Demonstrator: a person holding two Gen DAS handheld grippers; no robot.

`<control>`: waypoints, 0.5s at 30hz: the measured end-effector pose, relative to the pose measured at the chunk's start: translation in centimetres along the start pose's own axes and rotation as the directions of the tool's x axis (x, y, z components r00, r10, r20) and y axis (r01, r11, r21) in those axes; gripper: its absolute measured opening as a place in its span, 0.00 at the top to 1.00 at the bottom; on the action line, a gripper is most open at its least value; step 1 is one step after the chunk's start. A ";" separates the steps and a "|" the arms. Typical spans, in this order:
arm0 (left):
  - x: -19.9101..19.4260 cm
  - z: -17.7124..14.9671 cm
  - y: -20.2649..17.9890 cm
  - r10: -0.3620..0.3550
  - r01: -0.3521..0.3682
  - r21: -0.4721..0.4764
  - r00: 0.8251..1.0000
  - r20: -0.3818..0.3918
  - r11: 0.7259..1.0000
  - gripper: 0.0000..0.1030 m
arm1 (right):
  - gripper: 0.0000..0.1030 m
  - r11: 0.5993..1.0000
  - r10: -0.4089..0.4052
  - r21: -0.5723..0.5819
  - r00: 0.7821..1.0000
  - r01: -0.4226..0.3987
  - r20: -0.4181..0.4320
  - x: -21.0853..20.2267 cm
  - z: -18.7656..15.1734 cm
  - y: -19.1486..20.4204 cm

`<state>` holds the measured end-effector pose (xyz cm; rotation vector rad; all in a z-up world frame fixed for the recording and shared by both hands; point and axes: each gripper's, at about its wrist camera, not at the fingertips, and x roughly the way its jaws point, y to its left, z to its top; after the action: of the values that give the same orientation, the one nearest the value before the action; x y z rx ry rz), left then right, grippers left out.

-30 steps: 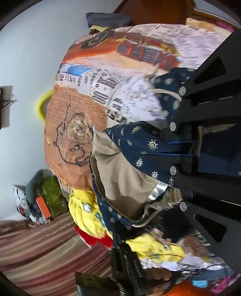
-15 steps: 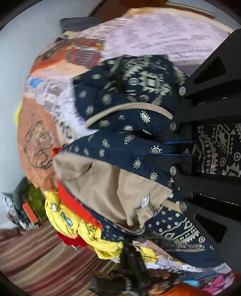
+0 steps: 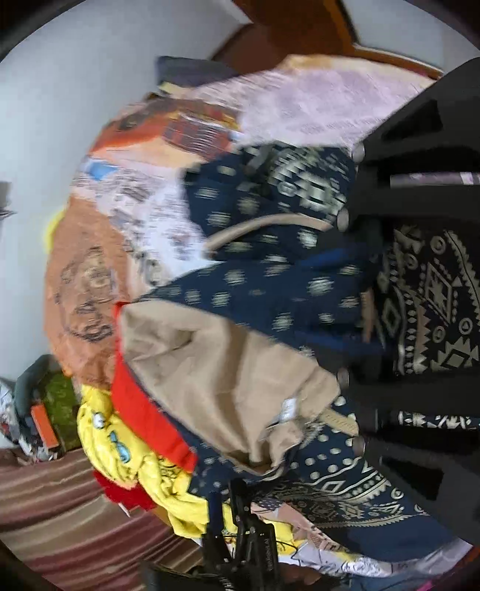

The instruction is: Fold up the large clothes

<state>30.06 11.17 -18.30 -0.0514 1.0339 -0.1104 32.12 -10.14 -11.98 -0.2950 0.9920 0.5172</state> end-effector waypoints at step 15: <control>4.8 9.0 0.1 -0.002 0.002 0.001 1.000 0.026 1.000 0.33 | 0.47 0.991 0.076 0.105 0.997 -0.077 0.017 5.2 6.7 -2.6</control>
<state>40.21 10.65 -17.85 -0.0534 1.0082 -0.1118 40.60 -7.76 -12.96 -0.1597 1.0176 0.5340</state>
